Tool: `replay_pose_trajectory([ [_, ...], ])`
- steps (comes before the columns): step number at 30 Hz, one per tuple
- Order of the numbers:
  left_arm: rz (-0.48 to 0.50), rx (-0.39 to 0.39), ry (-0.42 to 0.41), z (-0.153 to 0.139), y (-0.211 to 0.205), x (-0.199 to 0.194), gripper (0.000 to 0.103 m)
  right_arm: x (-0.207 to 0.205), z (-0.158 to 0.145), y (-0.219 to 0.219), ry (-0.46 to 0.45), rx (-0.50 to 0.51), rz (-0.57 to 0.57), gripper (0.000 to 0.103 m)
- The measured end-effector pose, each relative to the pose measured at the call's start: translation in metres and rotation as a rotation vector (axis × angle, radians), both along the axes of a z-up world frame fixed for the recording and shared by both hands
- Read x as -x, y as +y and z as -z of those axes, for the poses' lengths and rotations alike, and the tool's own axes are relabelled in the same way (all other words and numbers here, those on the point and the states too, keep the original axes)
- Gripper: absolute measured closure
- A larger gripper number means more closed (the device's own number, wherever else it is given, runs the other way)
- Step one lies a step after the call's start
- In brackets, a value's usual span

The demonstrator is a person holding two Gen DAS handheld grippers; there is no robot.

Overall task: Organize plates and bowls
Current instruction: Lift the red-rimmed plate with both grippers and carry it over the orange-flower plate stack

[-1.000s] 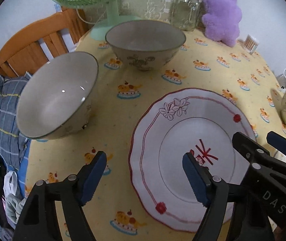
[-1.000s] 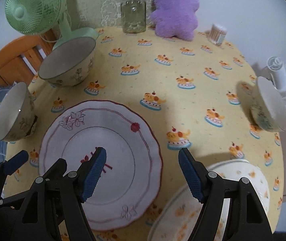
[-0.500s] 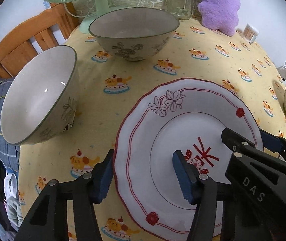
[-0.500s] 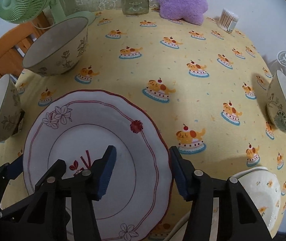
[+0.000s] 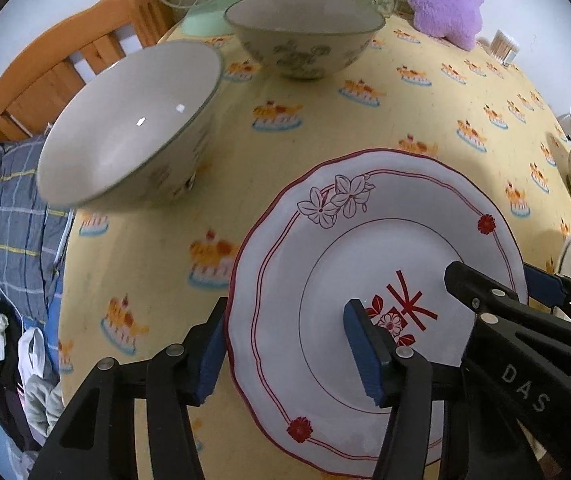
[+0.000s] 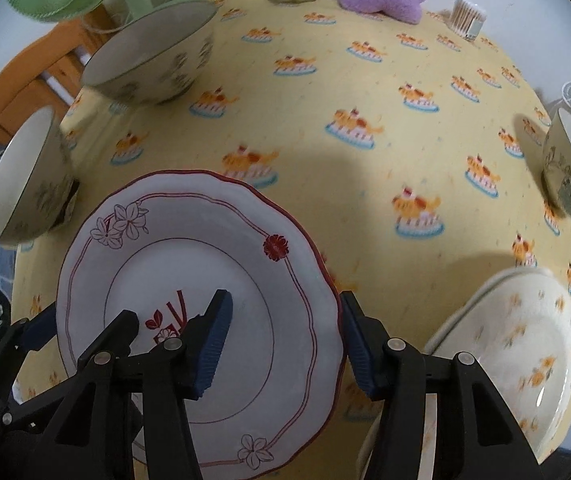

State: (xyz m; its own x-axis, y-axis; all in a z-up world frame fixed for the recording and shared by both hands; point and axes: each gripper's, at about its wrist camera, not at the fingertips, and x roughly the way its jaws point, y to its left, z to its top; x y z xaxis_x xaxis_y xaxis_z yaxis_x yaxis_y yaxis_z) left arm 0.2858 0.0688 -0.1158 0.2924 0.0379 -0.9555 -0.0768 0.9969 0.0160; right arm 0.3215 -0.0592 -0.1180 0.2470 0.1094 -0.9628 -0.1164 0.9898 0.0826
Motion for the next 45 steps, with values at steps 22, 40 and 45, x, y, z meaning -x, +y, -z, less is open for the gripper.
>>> replay_pose_trajectory([
  [22,0.035,0.029,0.033,-0.013,-0.008,0.026,0.045,0.030,-0.011,0.005,0.033,0.063,0.032,0.044],
  [40,0.129,0.050,-0.050,-0.068,-0.046,0.053,0.045,0.072,-0.075,-0.040,-0.061,0.081,0.138,0.044],
  [45,0.127,0.040,-0.058,-0.072,-0.071,0.056,0.045,0.076,-0.079,-0.065,-0.075,0.068,0.129,0.044],
])
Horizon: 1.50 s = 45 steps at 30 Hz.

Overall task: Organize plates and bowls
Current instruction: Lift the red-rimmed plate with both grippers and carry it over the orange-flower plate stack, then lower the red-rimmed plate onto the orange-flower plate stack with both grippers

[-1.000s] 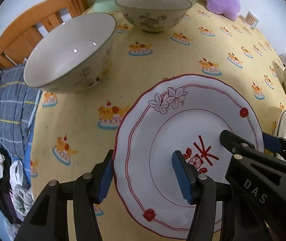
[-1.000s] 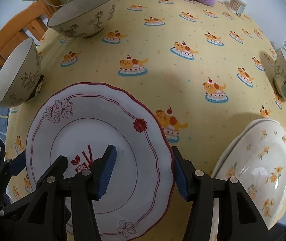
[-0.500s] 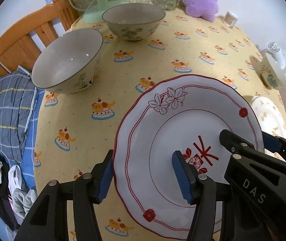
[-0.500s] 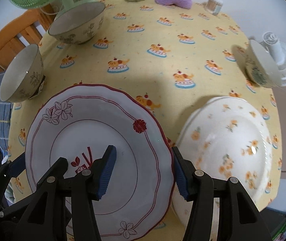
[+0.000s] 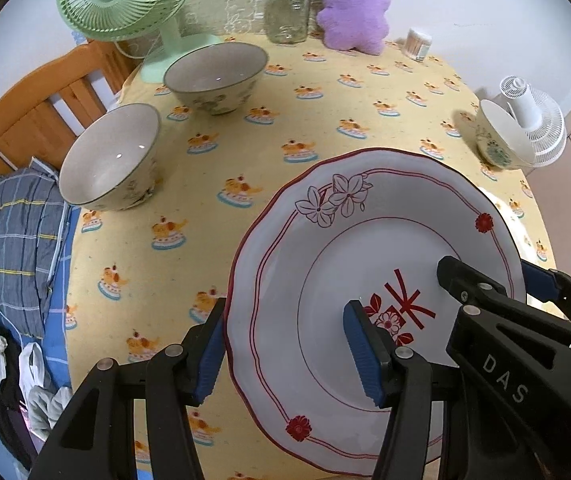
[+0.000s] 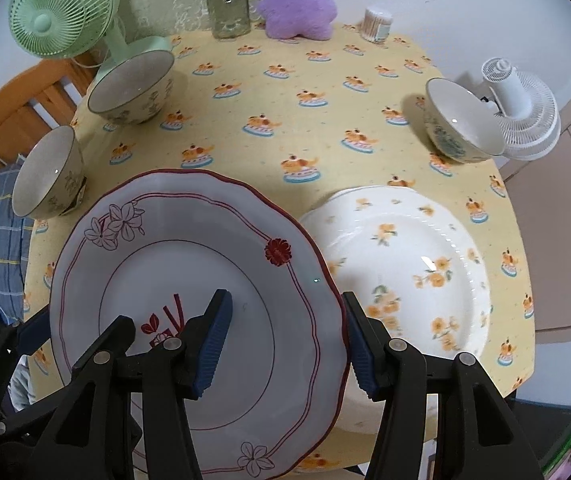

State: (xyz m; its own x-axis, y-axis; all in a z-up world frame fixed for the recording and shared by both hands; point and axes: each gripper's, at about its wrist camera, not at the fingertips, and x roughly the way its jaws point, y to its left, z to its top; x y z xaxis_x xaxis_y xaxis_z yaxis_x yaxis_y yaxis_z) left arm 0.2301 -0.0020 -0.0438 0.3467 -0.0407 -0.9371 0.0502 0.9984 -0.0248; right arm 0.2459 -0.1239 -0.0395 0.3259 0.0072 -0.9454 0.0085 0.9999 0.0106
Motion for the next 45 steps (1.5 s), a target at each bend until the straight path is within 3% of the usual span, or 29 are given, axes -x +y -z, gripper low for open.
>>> replay_pose_trajectory([
  [11,-0.062,-0.012,0.006,-0.002,-0.068,0.004,0.045,-0.004,-0.001,-0.068,0.011,-0.012,-0.099,0.044],
  [25,-0.025,0.014,0.054,0.023,-0.137,-0.001,0.045,-0.003,0.022,-0.141,0.063,0.013,-0.068,0.044],
  [45,-0.026,0.004,0.090,0.049,-0.161,-0.015,0.044,-0.019,0.052,-0.167,0.121,0.014,-0.064,0.045],
])
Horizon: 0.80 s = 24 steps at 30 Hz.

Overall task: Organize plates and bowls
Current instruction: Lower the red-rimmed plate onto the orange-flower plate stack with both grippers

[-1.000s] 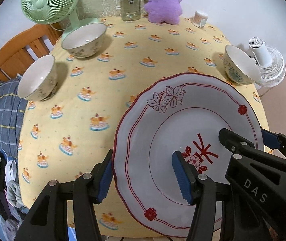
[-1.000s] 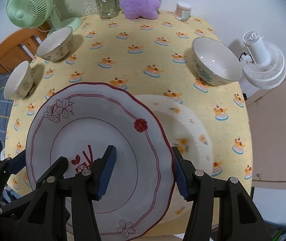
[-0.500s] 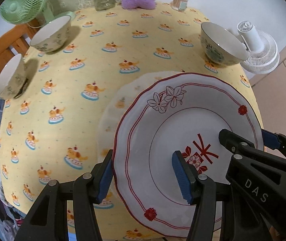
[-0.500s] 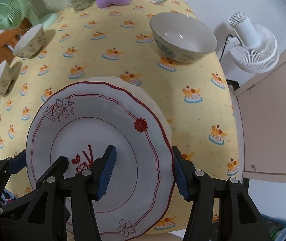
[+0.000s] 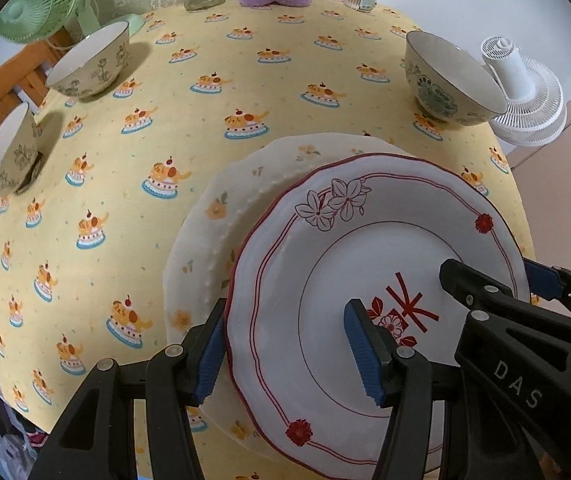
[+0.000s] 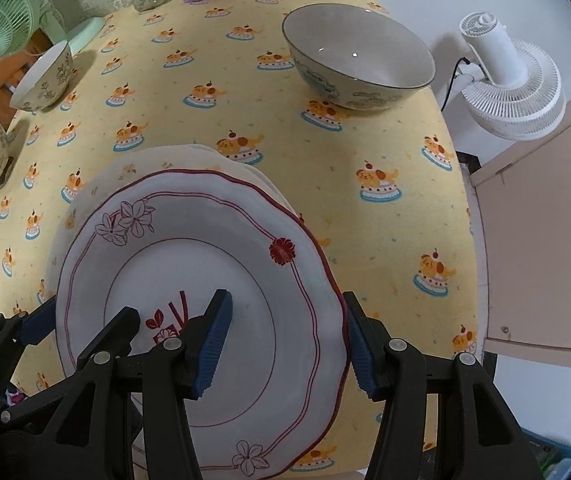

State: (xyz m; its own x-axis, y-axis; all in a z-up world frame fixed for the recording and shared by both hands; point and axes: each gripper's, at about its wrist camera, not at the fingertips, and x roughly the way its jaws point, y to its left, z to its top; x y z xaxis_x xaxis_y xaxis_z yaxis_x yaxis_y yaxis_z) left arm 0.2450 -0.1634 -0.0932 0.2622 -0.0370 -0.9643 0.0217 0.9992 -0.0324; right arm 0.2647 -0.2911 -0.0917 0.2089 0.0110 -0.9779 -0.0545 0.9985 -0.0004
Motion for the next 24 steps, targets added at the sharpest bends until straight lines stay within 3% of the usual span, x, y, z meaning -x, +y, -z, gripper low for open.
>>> replay_pose_trajectory([
  [14,0.014,-0.136,-0.030,0.000,-0.014,0.003,0.042,0.002,0.003,-0.008,0.022,-0.045,-0.006,0.047],
  [20,0.015,-0.177,-0.034,0.002,-0.017,0.003,0.043,0.007,0.000,-0.013,0.014,-0.054,-0.011,0.065],
  [24,0.014,-0.185,-0.040,0.001,-0.018,0.004,0.042,0.008,-0.001,-0.017,0.011,-0.074,-0.008,0.071],
])
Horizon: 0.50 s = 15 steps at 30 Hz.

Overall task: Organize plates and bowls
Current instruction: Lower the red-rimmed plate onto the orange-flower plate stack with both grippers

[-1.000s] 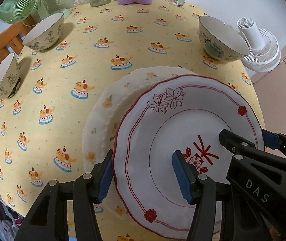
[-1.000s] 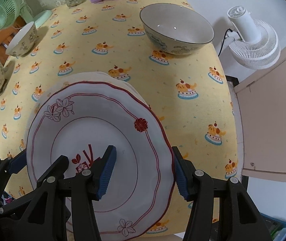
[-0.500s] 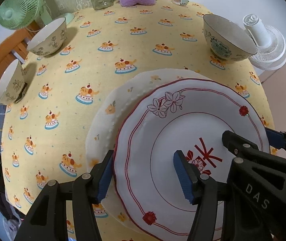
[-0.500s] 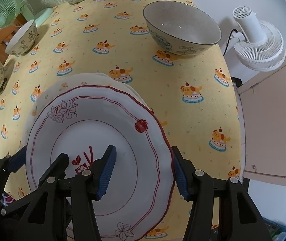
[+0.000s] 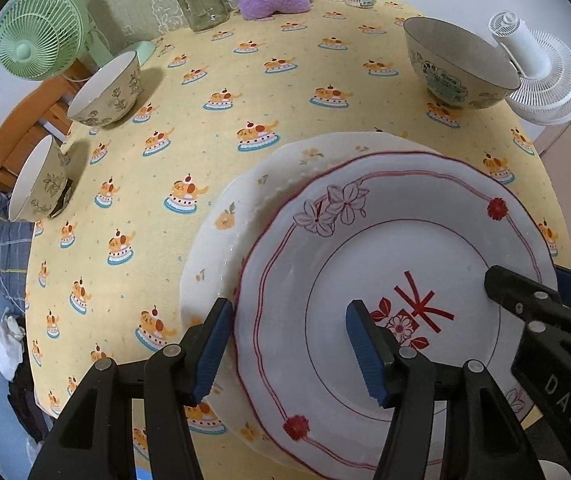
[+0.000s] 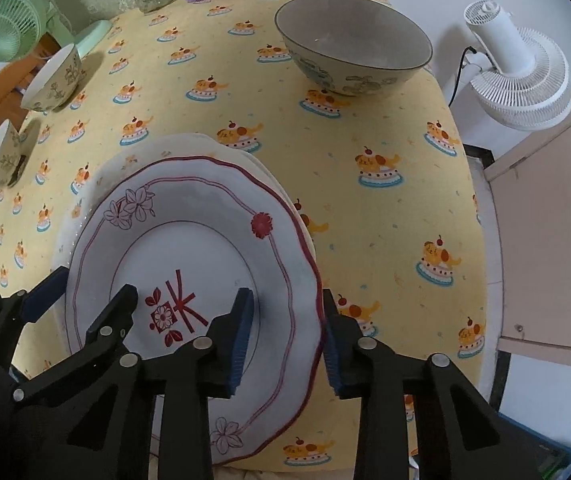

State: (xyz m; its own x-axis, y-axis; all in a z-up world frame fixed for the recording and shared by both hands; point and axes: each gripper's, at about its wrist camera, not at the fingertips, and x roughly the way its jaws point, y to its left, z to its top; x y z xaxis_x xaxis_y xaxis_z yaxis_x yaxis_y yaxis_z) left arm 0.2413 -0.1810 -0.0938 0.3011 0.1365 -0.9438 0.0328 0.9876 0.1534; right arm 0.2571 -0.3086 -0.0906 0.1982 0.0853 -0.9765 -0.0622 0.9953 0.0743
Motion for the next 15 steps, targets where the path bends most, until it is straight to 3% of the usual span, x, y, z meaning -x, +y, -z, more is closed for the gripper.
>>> replay_pose_trajectory([
  [4,0.005,-0.045,-0.055,-0.009,-0.002,0.001,0.027,-0.001,-0.001,0.005,-0.004,0.030,-0.021,0.071],
  [15,-0.068,0.078,-0.040,-0.007,0.023,-0.002,0.022,-0.007,-0.011,0.023,-0.057,0.097,-0.082,0.071],
])
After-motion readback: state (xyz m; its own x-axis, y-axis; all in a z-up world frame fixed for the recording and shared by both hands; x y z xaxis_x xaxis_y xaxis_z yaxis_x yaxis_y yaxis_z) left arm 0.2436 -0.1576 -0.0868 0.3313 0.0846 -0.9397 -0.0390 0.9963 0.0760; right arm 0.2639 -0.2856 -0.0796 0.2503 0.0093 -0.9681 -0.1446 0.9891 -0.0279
